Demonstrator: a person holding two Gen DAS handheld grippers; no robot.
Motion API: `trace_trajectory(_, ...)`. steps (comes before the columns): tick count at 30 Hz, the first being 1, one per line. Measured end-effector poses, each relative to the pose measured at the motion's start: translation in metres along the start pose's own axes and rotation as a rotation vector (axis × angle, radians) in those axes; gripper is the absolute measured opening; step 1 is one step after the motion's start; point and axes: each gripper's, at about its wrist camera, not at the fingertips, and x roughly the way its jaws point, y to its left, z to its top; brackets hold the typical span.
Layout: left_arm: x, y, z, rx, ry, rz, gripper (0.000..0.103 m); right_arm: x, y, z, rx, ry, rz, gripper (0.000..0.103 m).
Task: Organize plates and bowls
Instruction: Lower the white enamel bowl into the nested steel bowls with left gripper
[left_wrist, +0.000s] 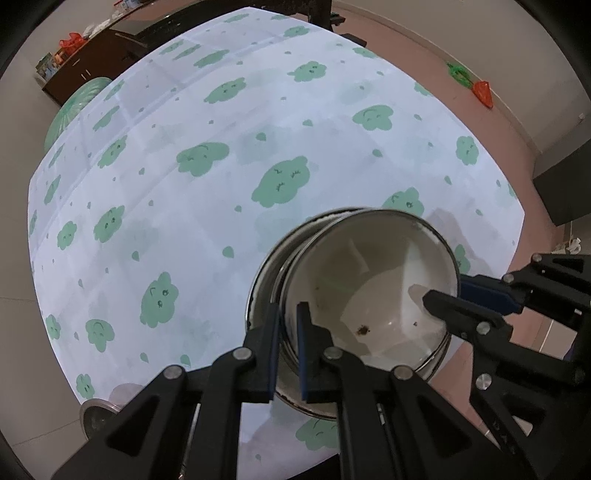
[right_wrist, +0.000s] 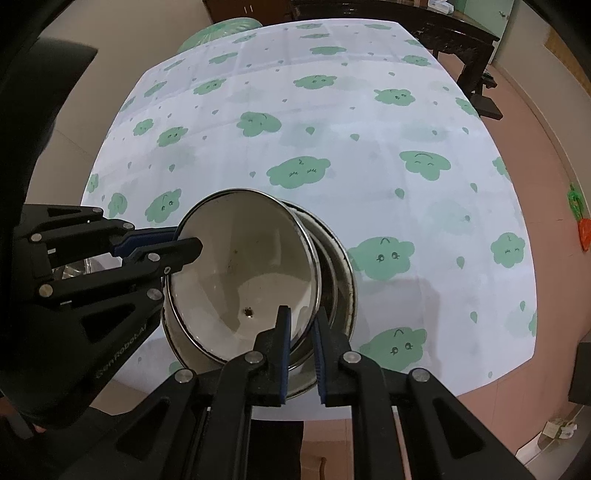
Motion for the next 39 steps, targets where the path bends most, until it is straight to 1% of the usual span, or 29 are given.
trace_trajectory(24,0.023,-0.004,-0.006,0.012,0.056,-0.005,0.005,0.019,0.0,-0.005,-0.004,0.04,-0.003,0.014)
trace_trajectory(39,0.029,-0.005,-0.008,0.01,0.075,-0.003,0.005,0.024,-0.002,-0.006,-0.011,0.05,0.004,0.014)
